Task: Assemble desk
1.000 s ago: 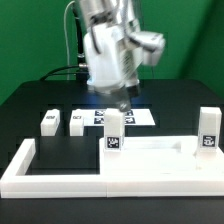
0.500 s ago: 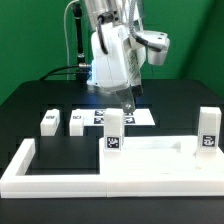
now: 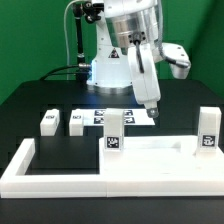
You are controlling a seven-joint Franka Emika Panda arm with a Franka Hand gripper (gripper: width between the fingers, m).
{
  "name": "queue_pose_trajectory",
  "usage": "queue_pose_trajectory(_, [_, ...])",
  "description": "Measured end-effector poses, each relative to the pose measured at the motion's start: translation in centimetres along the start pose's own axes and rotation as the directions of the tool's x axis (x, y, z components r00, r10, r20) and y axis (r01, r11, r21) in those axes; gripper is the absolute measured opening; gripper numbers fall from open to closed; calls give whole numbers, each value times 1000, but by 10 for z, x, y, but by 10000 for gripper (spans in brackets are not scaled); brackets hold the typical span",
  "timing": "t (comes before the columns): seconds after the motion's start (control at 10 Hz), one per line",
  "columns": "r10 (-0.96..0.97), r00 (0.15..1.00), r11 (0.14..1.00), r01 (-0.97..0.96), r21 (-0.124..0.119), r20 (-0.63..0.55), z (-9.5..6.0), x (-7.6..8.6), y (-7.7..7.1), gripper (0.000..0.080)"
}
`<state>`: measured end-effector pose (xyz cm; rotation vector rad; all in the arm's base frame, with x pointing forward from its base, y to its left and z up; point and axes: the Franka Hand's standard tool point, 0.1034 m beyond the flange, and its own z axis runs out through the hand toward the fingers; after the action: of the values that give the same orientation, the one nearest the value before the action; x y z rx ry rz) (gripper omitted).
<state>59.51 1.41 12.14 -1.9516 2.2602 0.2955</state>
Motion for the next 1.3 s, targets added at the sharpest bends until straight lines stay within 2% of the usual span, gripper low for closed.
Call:
queue_pose_trajectory(0.3, [-1, 1000, 1000, 1, 3, -1, 0, 0, -1, 648])
queue_pose_trajectory(0.4, [-4, 1000, 1000, 4, 20, -7, 2, 0, -1, 648])
queue_pose_trajectory(0.5, [-7, 1000, 999, 8, 48, -30, 12, 2, 8, 648])
queue_pose_trajectory(0.6, [-9, 998, 998, 13, 69, -57, 26, 4, 25, 648])
queue_pose_trajectory(0.8, [-26, 991, 993, 41, 111, -129, 61, 10, 52, 648])
queue_pose_trajectory(0.9, [-40, 988, 992, 58, 117, -151, 72, 9, 58, 648])
queue_pose_trajectory(1.1, [-53, 983, 992, 73, 108, -176, 89, 11, 63, 648])
queue_pose_trajectory(1.3, [-84, 978, 992, 100, 79, -190, 104, 17, 69, 648])
